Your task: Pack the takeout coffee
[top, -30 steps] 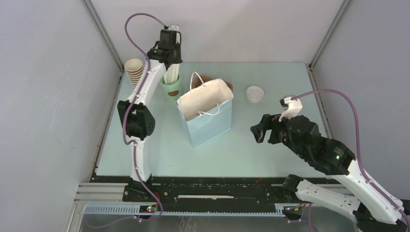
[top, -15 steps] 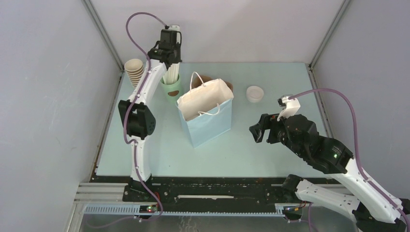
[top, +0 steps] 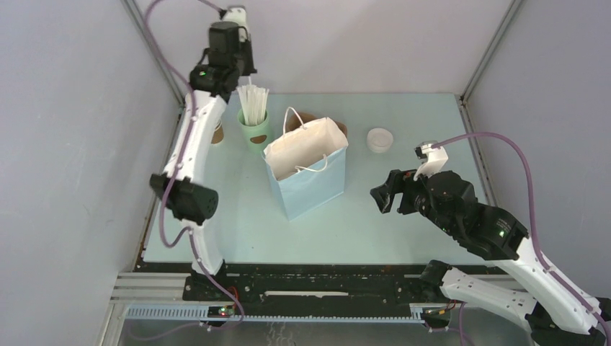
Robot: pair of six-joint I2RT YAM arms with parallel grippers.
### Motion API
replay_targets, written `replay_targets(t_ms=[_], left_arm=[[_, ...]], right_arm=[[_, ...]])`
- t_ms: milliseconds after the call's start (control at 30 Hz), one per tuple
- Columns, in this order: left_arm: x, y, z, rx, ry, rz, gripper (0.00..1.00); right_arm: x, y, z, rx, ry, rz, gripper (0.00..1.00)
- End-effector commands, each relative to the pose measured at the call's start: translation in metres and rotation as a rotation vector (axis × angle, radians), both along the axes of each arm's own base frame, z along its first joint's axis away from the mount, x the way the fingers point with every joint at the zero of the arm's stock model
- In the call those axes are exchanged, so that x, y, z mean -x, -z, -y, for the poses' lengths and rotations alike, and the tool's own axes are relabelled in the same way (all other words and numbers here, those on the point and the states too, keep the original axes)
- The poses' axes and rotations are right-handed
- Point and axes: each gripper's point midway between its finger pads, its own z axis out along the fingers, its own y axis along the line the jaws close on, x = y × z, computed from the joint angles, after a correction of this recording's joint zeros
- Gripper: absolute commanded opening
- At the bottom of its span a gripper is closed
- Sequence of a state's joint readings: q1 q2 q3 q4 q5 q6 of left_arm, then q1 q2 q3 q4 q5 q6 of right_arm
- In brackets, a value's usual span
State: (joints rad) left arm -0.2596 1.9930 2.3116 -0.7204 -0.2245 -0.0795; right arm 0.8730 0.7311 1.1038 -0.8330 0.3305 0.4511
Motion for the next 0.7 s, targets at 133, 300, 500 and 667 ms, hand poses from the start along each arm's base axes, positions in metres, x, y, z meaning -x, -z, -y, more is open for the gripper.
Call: replay_targets(t_ms=[133, 300, 500, 667], left_arm=[[0.164, -0.188, 0.003, 0.32, 0.169, 0.348, 0.0], [0.263, -0.216, 0.039, 0.534, 0.499, 0.467, 0.0], [0.295, -0.198, 0.056, 0.661, 0.621, 0.53, 0.0], [0.285, -0.189, 0.062, 0.615, 0.587, 0.589, 0.0]], right_arm=[[0.002, -0.015, 0.002, -0.038, -0.017, 0.051, 0.89], [0.004, -0.019, 0.006, -0.037, -0.023, 0.077, 0.9], [0.005, -0.024, 0.01, -0.036, -0.025, 0.106, 0.9], [0.009, -0.027, 0.012, -0.062, -0.027, 0.103, 0.9]])
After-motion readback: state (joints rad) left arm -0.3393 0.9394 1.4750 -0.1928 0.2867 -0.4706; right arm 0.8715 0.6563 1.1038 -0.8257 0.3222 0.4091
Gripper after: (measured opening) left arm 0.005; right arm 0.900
